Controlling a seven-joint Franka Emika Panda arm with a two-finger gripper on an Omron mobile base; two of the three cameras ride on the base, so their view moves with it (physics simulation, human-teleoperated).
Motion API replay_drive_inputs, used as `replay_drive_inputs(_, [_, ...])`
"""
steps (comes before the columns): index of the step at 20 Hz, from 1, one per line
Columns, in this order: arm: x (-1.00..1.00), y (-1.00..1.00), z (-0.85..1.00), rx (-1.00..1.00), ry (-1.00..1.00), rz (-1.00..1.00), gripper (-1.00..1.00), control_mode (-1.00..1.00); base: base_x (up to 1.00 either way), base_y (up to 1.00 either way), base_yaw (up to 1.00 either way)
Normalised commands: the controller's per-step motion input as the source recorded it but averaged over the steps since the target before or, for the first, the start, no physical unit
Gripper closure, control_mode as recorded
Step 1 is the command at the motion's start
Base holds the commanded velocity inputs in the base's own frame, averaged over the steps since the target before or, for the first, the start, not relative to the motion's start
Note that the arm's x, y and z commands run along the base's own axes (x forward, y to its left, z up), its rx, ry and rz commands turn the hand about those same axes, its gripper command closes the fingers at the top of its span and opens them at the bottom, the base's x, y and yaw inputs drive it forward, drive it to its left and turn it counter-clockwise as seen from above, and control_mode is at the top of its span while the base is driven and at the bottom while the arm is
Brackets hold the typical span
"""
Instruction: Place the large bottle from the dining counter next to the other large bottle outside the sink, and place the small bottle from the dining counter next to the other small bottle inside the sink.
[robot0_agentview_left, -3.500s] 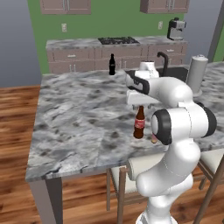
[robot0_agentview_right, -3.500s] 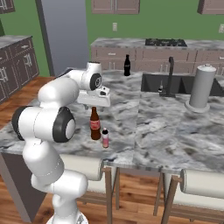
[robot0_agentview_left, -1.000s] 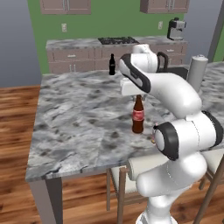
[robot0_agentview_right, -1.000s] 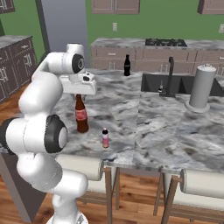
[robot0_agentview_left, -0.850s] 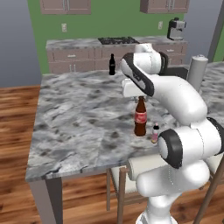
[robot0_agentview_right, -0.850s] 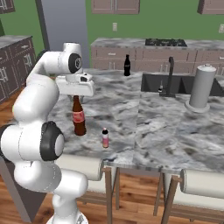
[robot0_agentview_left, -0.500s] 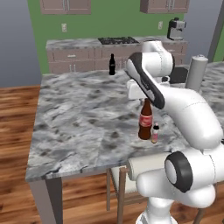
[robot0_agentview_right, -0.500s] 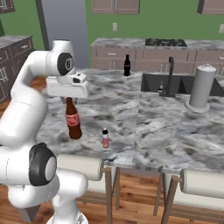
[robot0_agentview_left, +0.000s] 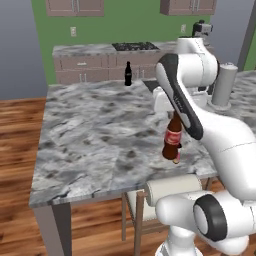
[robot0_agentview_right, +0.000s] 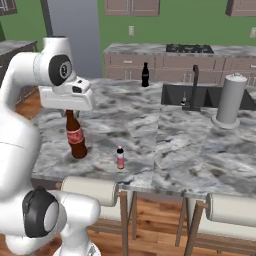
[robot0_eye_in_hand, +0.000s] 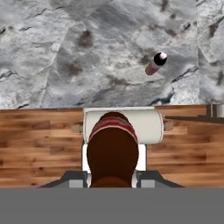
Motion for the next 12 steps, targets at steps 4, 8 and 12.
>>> replay_drive_inputs(4, [-0.71,0.0,0.0,0.09,-0.08,0.02,1.0,-1.0,0.0,0.0,0.0])
replay_drive_inputs(8, [-0.54,0.0,0.09,0.05,-0.09,0.03,1.0,-1.0,0.0,0.0,0.0])
replay_drive_inputs(12, [-0.03,0.0,0.04,0.0,-0.01,0.0,1.0,-1.0,0.0,0.0,0.0])
